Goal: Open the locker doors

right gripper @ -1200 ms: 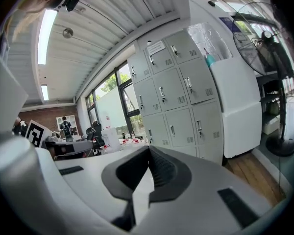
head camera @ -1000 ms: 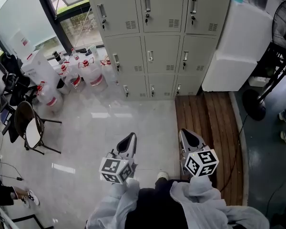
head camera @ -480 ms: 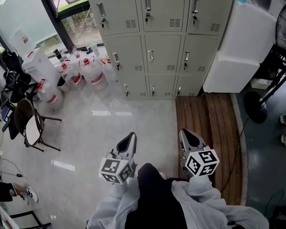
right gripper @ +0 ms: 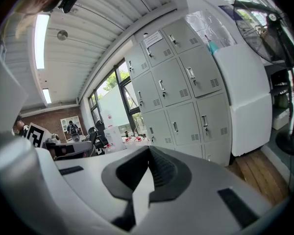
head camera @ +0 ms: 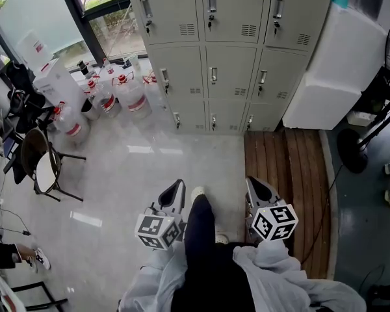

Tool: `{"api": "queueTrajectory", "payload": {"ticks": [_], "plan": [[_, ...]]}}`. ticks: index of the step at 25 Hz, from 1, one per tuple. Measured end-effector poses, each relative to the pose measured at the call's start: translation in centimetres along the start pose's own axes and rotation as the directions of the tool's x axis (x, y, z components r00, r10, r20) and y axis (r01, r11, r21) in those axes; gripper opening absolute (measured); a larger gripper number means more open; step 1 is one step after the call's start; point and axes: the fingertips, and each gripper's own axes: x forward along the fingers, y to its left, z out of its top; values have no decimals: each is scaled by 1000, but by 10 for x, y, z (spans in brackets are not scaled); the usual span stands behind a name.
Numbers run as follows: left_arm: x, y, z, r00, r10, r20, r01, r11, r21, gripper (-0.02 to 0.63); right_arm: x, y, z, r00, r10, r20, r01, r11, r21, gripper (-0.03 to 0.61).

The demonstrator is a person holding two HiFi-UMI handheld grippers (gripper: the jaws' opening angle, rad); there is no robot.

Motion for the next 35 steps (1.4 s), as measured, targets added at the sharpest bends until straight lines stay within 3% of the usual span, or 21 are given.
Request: {"api": "queueTrajectory", "payload": {"ticks": [5,22,35], "plan": [[29,27,9,1000,-4,2,4,1000,0,11,38,-4,8,1000,0,-13,0,1000,-5,0],[151,141,89,997,-70,17,70,998,-5,11,198,-12,94,998,-57,30,58,998,-39,0],[221,200,108,992,-128,-11,128,992,20,9,275,-27,111,992,-120,39,122,992,-30,0]]}}
